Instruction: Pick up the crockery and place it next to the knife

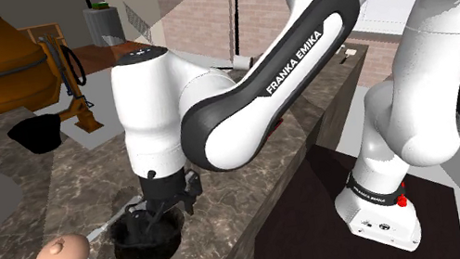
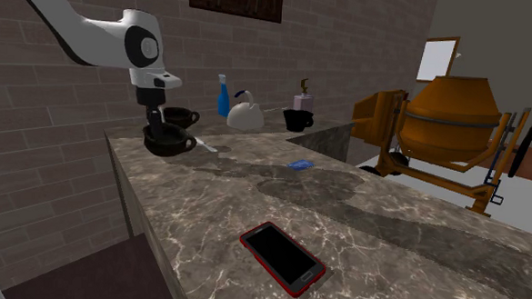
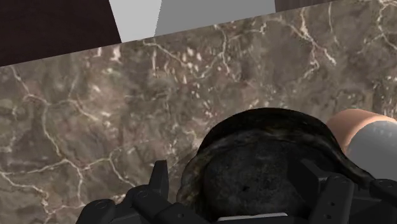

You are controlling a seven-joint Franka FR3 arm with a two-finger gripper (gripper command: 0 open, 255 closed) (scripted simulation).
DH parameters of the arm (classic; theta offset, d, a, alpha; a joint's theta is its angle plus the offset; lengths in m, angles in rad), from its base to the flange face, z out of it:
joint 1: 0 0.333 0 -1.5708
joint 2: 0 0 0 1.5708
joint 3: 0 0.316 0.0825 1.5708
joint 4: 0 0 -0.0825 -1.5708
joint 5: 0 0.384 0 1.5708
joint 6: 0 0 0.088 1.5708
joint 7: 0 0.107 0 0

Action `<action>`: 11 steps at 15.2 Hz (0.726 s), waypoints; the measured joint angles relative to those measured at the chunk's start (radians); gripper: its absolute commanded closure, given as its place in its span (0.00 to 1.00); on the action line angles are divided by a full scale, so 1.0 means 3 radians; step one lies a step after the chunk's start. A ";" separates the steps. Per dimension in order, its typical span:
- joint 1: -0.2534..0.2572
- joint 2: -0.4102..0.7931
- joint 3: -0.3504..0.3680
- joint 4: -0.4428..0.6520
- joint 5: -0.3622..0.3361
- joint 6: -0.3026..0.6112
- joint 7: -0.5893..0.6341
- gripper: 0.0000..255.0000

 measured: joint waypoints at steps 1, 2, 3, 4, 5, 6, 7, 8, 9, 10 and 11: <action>-0.0002 0.0000 -0.0002 -0.0001 0.0001 0.0000 -0.0005 0.00; -0.0013 -0.0022 -0.0011 0.0022 0.0013 -0.0042 -0.0031 0.00; -0.0020 -0.0094 -0.0014 0.0043 0.0049 -0.0128 -0.0057 0.00; -0.0020 -0.0141 -0.0014 0.0100 0.0067 -0.0228 -0.0061 0.00; -0.0025 -0.0212 -0.0020 0.0115 0.0100 -0.0309 -0.0087 0.00; -0.0025 -0.0238 -0.0022 0.0140 0.0111 -0.0359 -0.0094 0.00; -0.0026 -0.0260 -0.0025 0.0150 0.0121 -0.0390 -0.0103 0.00; -0.0027 -0.0268 -0.0026 0.0154 0.0125 -0.0404 -0.0106 0.00; -0.0026 -0.0272 -0.0025 0.0158 0.0127 -0.0411 -0.0105 0.00; -0.0026 -0.0275 -0.0025 0.0160 0.0128 -0.0417 -0.0105 0.00; -0.0026 -0.0277 -0.0025 0.0160 0.0129 -0.0419 -0.0106 0.00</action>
